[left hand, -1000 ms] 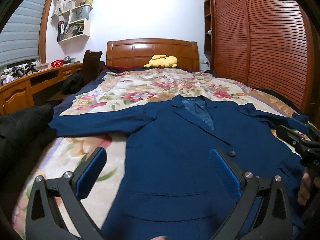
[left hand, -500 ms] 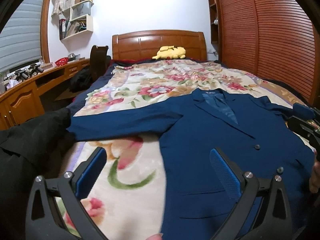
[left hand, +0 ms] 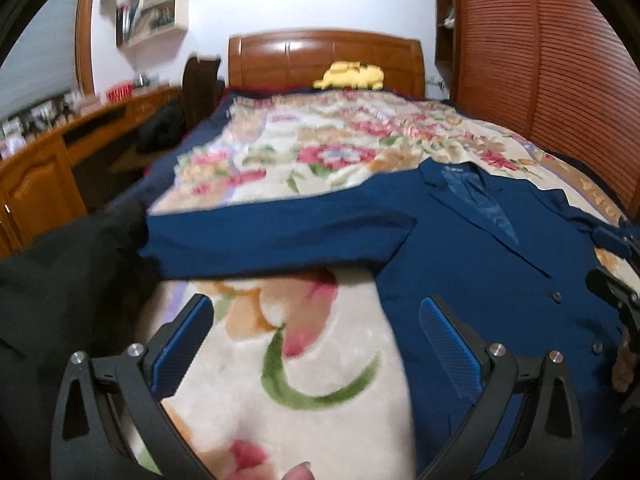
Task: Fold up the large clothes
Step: 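Move the left gripper to the jacket sleeve cuff and grasp it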
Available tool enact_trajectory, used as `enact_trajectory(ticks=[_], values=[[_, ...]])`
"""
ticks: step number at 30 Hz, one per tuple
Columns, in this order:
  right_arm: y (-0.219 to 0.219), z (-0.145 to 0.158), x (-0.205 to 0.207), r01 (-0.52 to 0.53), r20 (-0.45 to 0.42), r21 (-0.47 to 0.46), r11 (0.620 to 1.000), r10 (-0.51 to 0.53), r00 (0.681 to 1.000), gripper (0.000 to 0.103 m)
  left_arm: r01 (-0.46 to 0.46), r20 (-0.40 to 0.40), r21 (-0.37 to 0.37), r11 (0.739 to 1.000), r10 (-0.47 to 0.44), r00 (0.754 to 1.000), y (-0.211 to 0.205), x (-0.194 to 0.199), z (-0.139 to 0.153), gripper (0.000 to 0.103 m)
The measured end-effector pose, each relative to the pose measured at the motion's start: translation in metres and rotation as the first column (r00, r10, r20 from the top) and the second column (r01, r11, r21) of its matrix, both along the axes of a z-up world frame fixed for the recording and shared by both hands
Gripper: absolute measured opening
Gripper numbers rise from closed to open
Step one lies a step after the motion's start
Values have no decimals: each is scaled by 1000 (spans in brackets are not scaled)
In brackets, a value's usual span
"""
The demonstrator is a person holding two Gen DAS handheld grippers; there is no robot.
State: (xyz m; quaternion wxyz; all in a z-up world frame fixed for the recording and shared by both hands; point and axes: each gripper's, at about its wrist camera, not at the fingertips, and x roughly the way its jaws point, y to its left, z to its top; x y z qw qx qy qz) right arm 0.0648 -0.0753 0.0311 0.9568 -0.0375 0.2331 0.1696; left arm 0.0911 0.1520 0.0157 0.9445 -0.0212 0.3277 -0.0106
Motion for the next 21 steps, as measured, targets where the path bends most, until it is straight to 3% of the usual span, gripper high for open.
enact_trajectory(ticks=[9, 16, 21], values=[[0, -4, 15, -12, -24, 23, 1000, 13, 1000, 99, -45, -89, -161, 986, 31, 996, 41, 56, -28, 103], [2, -9, 20, -23, -43, 15, 1000, 24, 999, 99, -99, -143, -218, 971, 68, 987, 59, 95, -45, 97], [5, -16, 23, -31, -57, 2, 1000, 31, 998, 99, -153, -206, -220, 964, 107, 973, 69, 121, -62, 93]])
